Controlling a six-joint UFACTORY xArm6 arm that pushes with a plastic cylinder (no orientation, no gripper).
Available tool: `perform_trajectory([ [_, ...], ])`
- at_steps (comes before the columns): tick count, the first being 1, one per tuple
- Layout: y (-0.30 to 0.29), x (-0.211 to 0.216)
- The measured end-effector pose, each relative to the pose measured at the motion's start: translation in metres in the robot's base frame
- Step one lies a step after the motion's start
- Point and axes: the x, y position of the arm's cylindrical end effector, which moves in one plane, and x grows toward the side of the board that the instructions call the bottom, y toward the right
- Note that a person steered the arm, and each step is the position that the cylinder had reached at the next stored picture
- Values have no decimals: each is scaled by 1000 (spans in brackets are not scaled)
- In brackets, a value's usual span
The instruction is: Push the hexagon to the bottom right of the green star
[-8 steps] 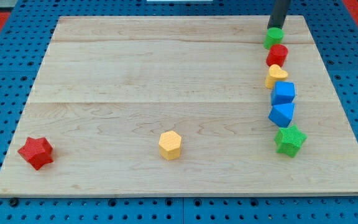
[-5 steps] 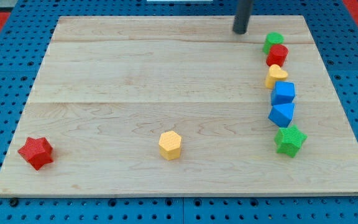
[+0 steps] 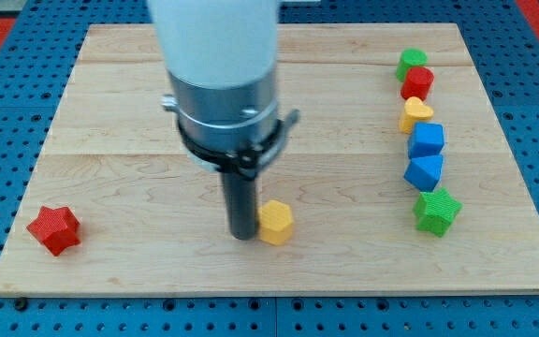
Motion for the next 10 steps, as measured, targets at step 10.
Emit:
perform_trajectory([
  [10, 116, 60],
])
